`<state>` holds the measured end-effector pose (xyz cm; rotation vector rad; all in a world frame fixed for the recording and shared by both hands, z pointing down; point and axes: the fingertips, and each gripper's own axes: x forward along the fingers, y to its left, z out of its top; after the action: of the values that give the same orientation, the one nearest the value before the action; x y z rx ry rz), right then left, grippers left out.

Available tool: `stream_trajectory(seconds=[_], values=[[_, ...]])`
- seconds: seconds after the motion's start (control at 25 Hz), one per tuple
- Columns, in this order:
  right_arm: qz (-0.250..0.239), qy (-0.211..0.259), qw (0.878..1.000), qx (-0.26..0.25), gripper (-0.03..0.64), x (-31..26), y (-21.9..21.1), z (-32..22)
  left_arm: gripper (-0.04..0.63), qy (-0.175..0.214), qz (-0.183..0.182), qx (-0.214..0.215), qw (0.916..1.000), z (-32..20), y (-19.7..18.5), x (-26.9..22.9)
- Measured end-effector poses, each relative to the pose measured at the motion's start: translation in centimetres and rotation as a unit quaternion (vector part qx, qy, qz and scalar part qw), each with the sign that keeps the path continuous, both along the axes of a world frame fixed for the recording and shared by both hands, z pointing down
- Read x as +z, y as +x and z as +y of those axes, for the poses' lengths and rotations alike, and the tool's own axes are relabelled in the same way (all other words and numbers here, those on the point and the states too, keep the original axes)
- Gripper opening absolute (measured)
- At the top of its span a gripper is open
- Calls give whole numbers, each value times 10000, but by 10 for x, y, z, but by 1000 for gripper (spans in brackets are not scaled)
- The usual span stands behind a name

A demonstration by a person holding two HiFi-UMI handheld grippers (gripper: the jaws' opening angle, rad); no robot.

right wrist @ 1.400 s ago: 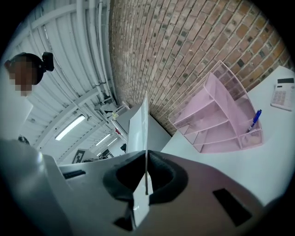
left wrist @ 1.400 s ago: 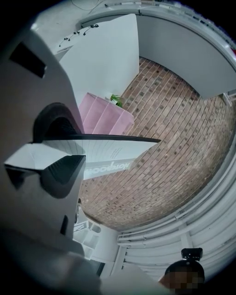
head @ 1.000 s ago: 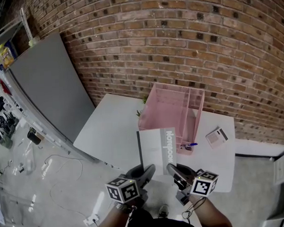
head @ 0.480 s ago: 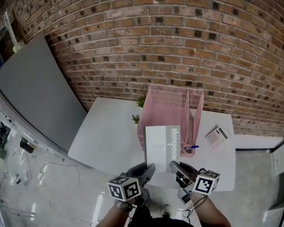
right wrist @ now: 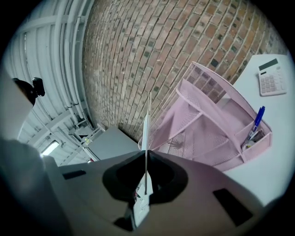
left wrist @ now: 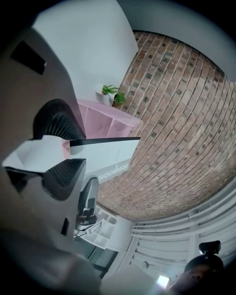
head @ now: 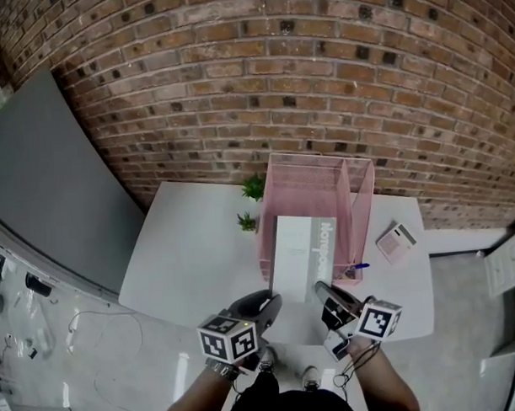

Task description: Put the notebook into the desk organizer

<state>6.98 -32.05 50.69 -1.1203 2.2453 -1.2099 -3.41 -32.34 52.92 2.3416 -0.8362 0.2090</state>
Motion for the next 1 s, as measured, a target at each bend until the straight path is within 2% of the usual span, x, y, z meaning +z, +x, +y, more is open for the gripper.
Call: stream_trajectory(seconds=[0.52, 0.84, 1.0], values=[[-186, -405, 9980, 446, 12, 7, -7, -33, 117, 707, -424, 686, 9942, -27, -15, 0], [-390, -627, 9962, 471, 12, 9, -14, -47, 157, 1455, -1155, 778, 9795, -33, -22, 4], [-391, -629, 9960, 501, 14, 8, -14, -53, 160, 1636, -1336, 768, 9744, -39, -21, 5]])
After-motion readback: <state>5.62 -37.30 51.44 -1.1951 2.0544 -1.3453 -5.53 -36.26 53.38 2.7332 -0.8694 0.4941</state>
